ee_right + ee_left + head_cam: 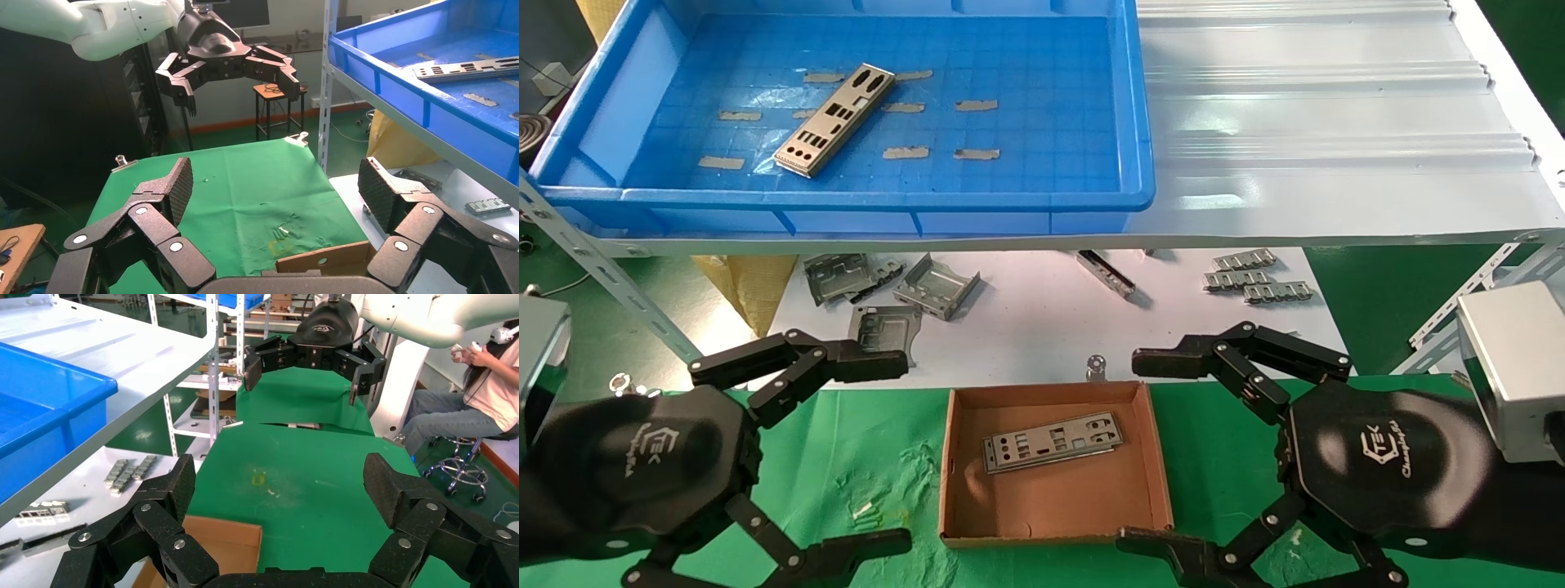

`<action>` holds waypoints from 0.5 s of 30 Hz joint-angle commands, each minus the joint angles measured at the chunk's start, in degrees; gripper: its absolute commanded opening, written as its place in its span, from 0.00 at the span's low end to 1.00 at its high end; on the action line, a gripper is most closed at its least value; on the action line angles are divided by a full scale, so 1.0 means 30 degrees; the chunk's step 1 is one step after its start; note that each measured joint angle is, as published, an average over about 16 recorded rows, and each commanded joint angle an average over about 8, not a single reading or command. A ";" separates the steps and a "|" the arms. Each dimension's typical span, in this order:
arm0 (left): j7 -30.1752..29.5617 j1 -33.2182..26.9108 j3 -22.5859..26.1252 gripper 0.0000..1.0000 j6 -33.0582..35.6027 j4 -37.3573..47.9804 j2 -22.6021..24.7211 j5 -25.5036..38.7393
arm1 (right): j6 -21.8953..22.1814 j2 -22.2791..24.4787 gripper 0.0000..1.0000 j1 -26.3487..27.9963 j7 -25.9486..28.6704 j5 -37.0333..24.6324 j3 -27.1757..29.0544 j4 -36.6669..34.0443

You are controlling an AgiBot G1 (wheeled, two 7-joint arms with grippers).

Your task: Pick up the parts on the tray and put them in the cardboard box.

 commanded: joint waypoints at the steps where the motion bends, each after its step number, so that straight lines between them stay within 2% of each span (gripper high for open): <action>1: 0.0000 0.0000 0.0000 1.00 0.0000 0.0000 0.0000 0.0000 | 0.0000 0.0000 1.00 0.0000 0.0000 0.0000 0.0000 0.0000; 15: 0.0000 0.0000 0.0000 1.00 0.0000 0.0001 0.0000 0.0000 | 0.0000 0.0000 1.00 0.0000 0.0000 0.0000 0.0000 0.0000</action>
